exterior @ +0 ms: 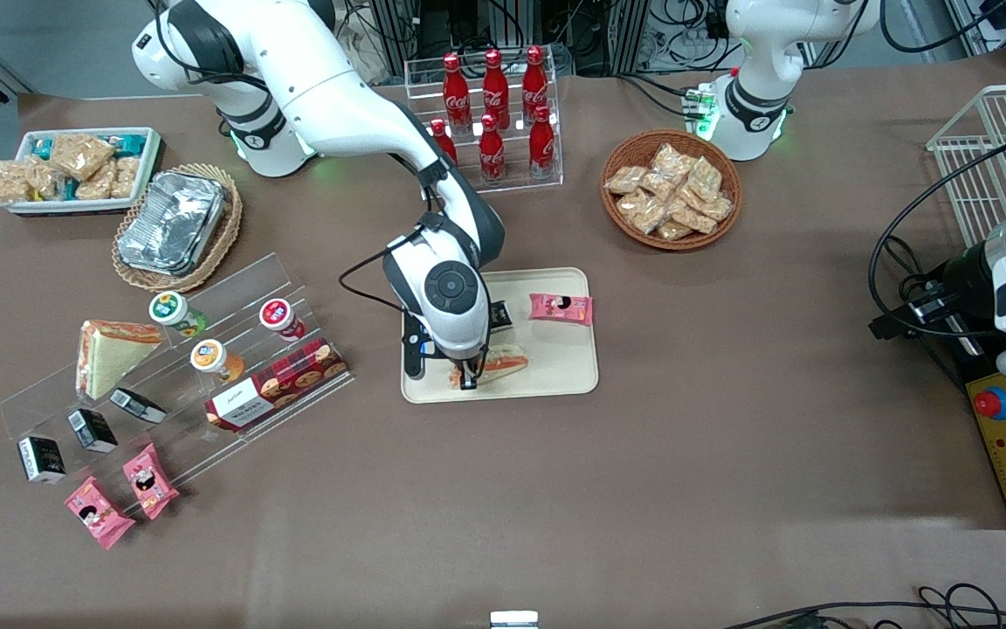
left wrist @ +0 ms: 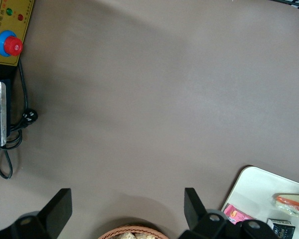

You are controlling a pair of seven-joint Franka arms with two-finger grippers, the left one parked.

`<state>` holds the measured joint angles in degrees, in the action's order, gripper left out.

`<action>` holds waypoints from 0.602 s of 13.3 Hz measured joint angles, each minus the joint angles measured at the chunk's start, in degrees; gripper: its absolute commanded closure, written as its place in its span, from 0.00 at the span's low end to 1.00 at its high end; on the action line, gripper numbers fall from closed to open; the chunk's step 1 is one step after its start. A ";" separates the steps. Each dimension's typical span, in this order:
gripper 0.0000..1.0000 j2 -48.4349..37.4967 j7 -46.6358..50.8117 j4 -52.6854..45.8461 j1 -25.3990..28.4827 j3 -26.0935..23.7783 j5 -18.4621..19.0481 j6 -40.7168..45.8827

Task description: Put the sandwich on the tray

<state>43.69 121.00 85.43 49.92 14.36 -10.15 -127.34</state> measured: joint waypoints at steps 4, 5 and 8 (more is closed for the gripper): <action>0.01 -0.46 -2.64 -0.69 -2.33 -0.01 0.00 0.35; 0.01 -0.76 -3.01 -0.97 -2.56 -0.07 0.00 1.10; 0.01 -2.47 -5.91 -2.02 -2.65 -0.09 -0.98 5.50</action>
<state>41.22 115.08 83.41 47.27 14.27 -11.13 -121.84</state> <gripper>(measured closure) 0.004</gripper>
